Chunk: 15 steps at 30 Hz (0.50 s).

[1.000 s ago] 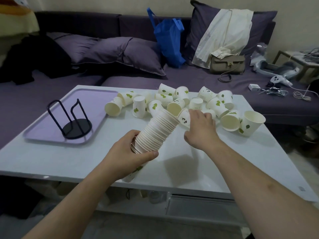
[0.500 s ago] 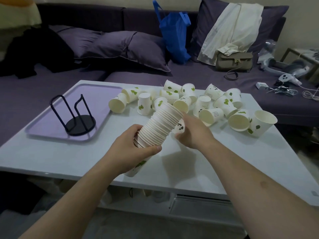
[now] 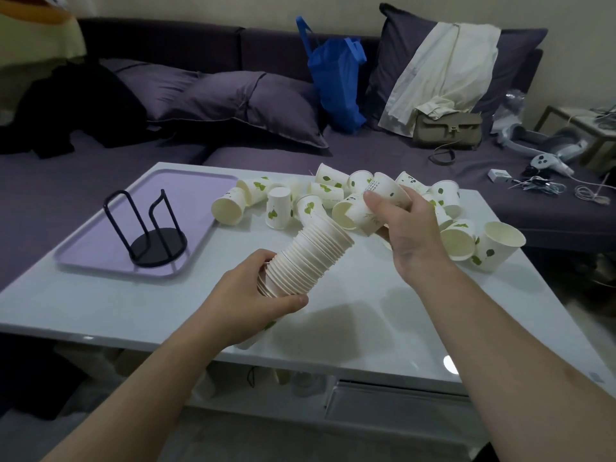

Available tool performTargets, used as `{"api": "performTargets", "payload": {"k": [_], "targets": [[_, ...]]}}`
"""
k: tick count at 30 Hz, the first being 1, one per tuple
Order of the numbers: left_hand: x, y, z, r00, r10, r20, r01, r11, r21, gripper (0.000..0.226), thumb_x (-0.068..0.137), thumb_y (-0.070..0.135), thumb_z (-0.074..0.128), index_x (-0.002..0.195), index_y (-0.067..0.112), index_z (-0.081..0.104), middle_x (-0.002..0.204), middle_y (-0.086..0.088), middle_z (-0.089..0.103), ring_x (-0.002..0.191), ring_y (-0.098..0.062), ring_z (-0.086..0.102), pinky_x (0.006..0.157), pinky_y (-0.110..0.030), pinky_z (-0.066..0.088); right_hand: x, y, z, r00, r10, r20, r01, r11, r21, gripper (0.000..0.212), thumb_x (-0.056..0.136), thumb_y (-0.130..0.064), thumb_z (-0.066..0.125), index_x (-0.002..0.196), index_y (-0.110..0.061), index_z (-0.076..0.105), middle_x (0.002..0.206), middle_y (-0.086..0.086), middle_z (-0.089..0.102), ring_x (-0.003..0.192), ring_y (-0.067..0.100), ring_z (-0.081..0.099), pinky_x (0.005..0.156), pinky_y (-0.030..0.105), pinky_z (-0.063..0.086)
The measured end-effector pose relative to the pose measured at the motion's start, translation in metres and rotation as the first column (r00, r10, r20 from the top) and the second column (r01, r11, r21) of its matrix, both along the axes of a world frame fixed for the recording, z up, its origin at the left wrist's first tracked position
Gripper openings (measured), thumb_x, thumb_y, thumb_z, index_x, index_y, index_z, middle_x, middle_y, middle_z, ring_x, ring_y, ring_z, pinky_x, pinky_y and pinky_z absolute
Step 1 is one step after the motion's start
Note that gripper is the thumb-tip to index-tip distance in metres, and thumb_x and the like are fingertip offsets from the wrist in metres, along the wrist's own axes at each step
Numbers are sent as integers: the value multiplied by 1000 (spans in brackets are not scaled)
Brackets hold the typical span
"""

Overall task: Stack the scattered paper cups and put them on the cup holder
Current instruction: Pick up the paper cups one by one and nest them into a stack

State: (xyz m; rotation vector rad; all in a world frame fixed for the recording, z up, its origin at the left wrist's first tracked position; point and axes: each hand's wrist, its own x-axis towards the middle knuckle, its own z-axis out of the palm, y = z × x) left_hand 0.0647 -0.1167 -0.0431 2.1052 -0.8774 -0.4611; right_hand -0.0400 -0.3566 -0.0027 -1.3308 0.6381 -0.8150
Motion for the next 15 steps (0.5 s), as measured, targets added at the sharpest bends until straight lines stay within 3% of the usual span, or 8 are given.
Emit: {"api": "performTargets", "payload": {"k": [3, 6, 9, 13, 15], "targets": [[-2, 1, 0, 1000, -3, 11, 4, 1000, -11, 62, 73, 51, 91, 123, 41, 57, 105, 17, 69, 91, -5, 68, 72, -23, 53, 0, 9, 3, 995, 71, 62, -76, 995, 69, 23, 95, -15, 77, 113, -1, 75, 107, 12, 79, 97, 24, 76, 87, 39, 63], [-3, 1, 0, 1000, 4, 11, -3, 1000, -9, 60, 73, 51, 91, 122, 42, 57, 103, 18, 69, 89, -4, 68, 72, -23, 54, 2, 17, -2, 990, 142, 19, -143, 989, 28, 26, 95, -18, 76, 114, 0, 76, 116, 18, 79, 111, 32, 75, 101, 46, 61], [-3, 1, 1, 1000, 11, 19, -11, 1000, -17, 60, 73, 51, 91, 122, 41, 57, 104, 17, 69, 90, -6, 68, 75, -27, 57, 5, 25, -7, 977, 203, -61, -208, 975, -82, 31, 91, -30, 76, 109, -6, 78, 117, 20, 76, 111, 32, 73, 109, 54, 53], [-2, 0, 0, 999, 21, 25, -20, 1000, -11, 59, 73, 53, 89, 120, 40, 57, 103, 15, 69, 90, -8, 68, 78, -33, 60, 6, 37, -11, 911, 380, -160, -403, 904, -142, 30, 99, -39, 60, 102, -14, 77, 103, 2, 73, 100, 17, 65, 104, 48, 51], [0, 0, -1, 999, 37, 27, -37, 999, -10, 58, 73, 55, 89, 119, 39, 58, 103, 14, 69, 90, -9, 68, 79, -36, 60, 7, 39, -15, 857, 475, -198, -502, 856, -120, 38, 104, -45, 53, 111, -15, 76, 109, -3, 72, 107, 17, 64, 107, 48, 49]]}}
